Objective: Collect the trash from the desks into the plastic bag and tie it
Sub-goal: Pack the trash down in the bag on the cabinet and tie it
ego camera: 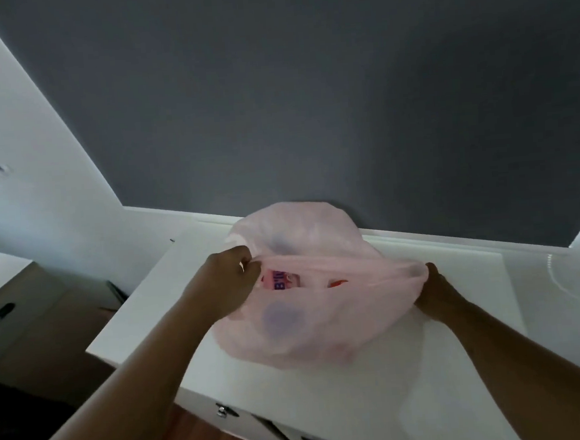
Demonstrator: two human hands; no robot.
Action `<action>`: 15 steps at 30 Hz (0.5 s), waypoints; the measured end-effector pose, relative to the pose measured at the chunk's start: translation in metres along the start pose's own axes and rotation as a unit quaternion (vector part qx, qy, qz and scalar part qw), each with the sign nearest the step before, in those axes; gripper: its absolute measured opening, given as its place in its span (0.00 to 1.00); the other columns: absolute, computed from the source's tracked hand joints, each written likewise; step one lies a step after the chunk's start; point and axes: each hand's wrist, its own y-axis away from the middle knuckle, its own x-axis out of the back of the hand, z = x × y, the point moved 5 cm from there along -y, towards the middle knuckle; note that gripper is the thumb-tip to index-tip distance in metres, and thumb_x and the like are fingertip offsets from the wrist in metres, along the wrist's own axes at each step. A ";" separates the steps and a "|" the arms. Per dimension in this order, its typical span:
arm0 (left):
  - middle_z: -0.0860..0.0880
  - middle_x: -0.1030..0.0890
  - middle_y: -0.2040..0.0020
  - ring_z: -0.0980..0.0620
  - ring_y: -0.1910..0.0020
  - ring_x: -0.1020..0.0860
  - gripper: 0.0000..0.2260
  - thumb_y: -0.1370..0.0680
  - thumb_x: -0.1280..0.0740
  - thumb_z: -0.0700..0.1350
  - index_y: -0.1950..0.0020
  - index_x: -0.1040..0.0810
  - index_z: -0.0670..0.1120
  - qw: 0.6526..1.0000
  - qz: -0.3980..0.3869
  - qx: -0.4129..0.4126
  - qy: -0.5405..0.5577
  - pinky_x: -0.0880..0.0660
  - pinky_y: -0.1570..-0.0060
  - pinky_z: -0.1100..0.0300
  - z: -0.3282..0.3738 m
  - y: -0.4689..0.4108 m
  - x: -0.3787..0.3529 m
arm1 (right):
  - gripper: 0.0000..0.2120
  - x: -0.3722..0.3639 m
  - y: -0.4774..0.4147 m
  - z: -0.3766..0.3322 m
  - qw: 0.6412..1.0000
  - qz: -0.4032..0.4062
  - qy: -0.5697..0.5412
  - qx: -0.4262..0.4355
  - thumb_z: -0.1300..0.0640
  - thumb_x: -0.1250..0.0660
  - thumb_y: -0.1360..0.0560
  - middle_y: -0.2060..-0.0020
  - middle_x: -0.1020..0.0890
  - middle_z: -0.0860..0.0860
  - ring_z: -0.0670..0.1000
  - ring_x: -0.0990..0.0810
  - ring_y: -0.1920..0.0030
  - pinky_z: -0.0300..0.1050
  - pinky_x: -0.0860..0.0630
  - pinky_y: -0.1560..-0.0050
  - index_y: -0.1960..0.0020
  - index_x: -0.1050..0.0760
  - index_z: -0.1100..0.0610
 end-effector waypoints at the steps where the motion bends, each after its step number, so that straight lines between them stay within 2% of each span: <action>1: 0.47 0.22 0.65 0.46 0.66 0.23 0.12 0.20 0.39 0.49 0.61 0.27 0.45 1.000 0.009 -0.004 0.005 0.29 0.66 0.58 0.007 -0.001 0.000 | 0.28 -0.005 -0.002 0.009 0.998 0.006 -0.055 0.003 0.38 0.37 0.28 0.44 0.21 0.58 0.60 0.20 0.46 0.57 0.21 0.45 0.36 0.29 0.56; 5: 0.46 0.20 0.60 0.46 0.62 0.22 0.13 0.19 0.42 0.50 0.58 0.25 0.44 0.998 0.040 -0.024 0.040 0.26 0.61 0.57 0.034 -0.015 0.003 | 0.18 0.054 0.032 0.008 0.986 0.093 -0.138 -0.018 0.58 0.38 0.22 0.41 0.23 0.64 0.64 0.23 0.41 0.53 0.27 0.43 0.34 0.31 0.65; 7: 0.45 0.20 0.57 0.45 0.59 0.22 0.13 0.19 0.43 0.51 0.57 0.25 0.46 0.996 0.056 -0.031 0.054 0.25 0.58 0.55 0.048 -0.025 0.006 | 0.15 0.100 0.045 0.008 0.958 0.181 -0.224 -0.015 0.61 0.38 0.22 0.42 0.21 0.64 0.64 0.23 0.41 0.51 0.27 0.43 0.37 0.28 0.66; 10: 0.44 0.22 0.61 0.44 0.62 0.24 0.15 0.20 0.42 0.50 0.64 0.28 0.45 0.995 0.074 -0.020 0.060 0.28 0.60 0.56 0.067 -0.039 0.011 | 0.12 0.155 0.069 -0.006 0.900 0.275 -0.338 0.012 0.61 0.37 0.24 0.48 0.19 0.59 0.59 0.21 0.48 0.46 0.28 0.49 0.42 0.25 0.62; 13: 0.43 0.24 0.66 0.47 0.68 0.27 0.18 0.20 0.43 0.50 0.63 0.27 0.39 0.991 0.100 0.010 0.090 0.31 0.66 0.58 0.076 -0.046 0.020 | 0.09 0.180 0.106 -0.069 0.874 0.326 -0.338 0.127 0.63 0.35 0.27 0.54 0.23 0.54 0.55 0.24 0.54 0.42 0.33 0.54 0.47 0.25 0.61; 15: 0.41 0.24 0.66 0.48 0.69 0.28 0.19 0.19 0.44 0.51 0.60 0.25 0.37 0.988 0.098 0.015 0.115 0.31 0.67 0.59 0.077 -0.048 0.021 | 0.11 0.175 0.127 -0.124 0.869 0.304 -0.318 0.225 0.63 0.35 0.31 0.54 0.26 0.51 0.50 0.27 0.53 0.36 0.35 0.53 0.48 0.25 0.61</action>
